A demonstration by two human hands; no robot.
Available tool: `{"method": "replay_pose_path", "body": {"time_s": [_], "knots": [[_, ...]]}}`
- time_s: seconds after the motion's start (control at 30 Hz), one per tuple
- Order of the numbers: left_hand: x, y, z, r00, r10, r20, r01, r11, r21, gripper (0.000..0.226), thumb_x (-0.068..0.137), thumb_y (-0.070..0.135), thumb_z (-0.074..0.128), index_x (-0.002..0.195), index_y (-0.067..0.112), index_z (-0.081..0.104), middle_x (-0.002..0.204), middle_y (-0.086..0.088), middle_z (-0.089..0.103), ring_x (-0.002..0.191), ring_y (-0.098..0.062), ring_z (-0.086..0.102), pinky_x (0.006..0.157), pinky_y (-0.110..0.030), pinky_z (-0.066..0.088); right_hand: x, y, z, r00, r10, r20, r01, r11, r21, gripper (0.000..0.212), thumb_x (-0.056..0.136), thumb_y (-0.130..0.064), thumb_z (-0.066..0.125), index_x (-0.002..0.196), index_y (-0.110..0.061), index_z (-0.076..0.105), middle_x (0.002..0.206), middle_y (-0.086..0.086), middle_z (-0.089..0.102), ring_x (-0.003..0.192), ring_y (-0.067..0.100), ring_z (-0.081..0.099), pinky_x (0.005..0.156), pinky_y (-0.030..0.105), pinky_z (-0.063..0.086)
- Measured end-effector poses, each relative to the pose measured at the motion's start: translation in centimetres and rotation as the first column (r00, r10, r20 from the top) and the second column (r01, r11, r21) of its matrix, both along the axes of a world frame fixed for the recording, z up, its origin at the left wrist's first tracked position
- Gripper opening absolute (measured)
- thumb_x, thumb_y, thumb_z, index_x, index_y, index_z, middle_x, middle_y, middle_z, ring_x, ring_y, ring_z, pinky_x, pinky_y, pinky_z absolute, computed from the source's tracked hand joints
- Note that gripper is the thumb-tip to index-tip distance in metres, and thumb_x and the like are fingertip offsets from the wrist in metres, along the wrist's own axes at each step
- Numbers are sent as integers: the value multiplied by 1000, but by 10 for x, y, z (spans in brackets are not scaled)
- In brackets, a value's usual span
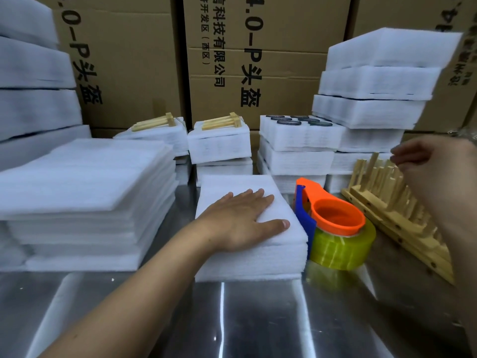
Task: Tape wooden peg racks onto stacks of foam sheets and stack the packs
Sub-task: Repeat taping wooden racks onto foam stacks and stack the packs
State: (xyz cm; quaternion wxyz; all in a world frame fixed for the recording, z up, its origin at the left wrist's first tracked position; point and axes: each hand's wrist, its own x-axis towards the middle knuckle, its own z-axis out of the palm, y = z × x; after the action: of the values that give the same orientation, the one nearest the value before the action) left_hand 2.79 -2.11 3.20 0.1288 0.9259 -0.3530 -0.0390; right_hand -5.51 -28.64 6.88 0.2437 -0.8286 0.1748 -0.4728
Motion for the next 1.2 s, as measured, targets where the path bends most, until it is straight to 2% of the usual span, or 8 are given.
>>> {"method": "replay_pose_path", "body": {"time_s": [0.17, 0.43, 0.6, 0.73, 0.87, 0.93, 1.07, 1.2], "knots": [[1, 0, -2, 1000, -2, 3, 2, 1000, -13, 73, 88, 70, 27, 150, 37, 9, 158, 14, 1, 144, -2, -3, 113, -26, -5, 4, 34, 48, 994, 112, -9, -112, 994, -14, 41, 79, 8, 50, 70, -31, 61, 80, 6, 69, 82, 22, 67, 82, 43, 55], [3, 1, -5, 999, -26, 42, 27, 999, -30, 74, 88, 70, 27, 151, 34, 10, 159, 12, 2, 145, -4, -2, 114, -28, -3, 28, 129, 70, 970, 237, -56, -242, 963, -120, 38, 79, 8, 50, 79, -23, 70, 77, 1, 68, 82, 17, 65, 71, 24, 49], [4, 0, -4, 995, -60, 84, 66, 996, -64, 70, 85, 73, 27, 146, 40, 23, 158, 9, 13, 145, -9, 9, 116, -35, 3, 43, 143, 60, 914, 278, -297, -292, 956, -3, 35, 83, 5, 51, 77, -27, 64, 95, 4, 70, 91, 21, 65, 78, 30, 54], [6, 0, -7, 995, 25, 92, -11, 988, -152, 79, 78, 77, 37, 145, 35, 28, 157, 3, 19, 143, -18, 17, 114, -35, 15, 40, 124, 66, 831, 471, -296, -412, 879, 241, 36, 86, 5, 53, 77, -28, 66, 93, 3, 70, 87, 22, 68, 83, 40, 57], [8, 2, -10, 992, 126, 26, -116, 962, -248, 116, 64, 84, 49, 151, 24, -1, 159, 0, -10, 146, -19, -11, 116, -35, -2, 33, 107, 66, 698, 647, -306, -500, 747, 439, 26, 89, 3, 57, 84, -19, 69, 93, 7, 73, 83, 15, 72, 64, 20, 57], [9, 1, -10, 982, 190, -17, -187, 941, -280, 132, 58, 85, 54, 149, 20, -16, 157, -3, -21, 143, -19, -22, 112, -32, -8, 32, 103, 65, 672, 627, -393, -481, 774, 413, 26, 93, -2, 55, 84, -22, 70, 89, 3, 74, 74, 10, 72, 63, 20, 57], [10, 0, -9, 960, 276, -52, -279, 921, -270, 144, 54, 86, 55, 143, 11, -28, 153, -5, -31, 140, -19, -28, 110, -30, -13, 35, 101, 62, 711, 543, -447, -447, 839, 310, 26, 92, -4, 57, 82, -26, 67, 84, -6, 71, 66, 9, 72, 82, 28, 53], [10, 0, -8, 964, 259, -61, -266, 925, -270, 143, 54, 86, 57, 144, 14, -28, 155, -3, -28, 141, -18, -26, 111, -31, -11, 38, 104, 64, 770, 520, -369, -425, 850, 310, 13, 87, -7, 65, 82, -18, 71, 75, -3, 73, 62, 12, 72, 79, 29, 55]]}}
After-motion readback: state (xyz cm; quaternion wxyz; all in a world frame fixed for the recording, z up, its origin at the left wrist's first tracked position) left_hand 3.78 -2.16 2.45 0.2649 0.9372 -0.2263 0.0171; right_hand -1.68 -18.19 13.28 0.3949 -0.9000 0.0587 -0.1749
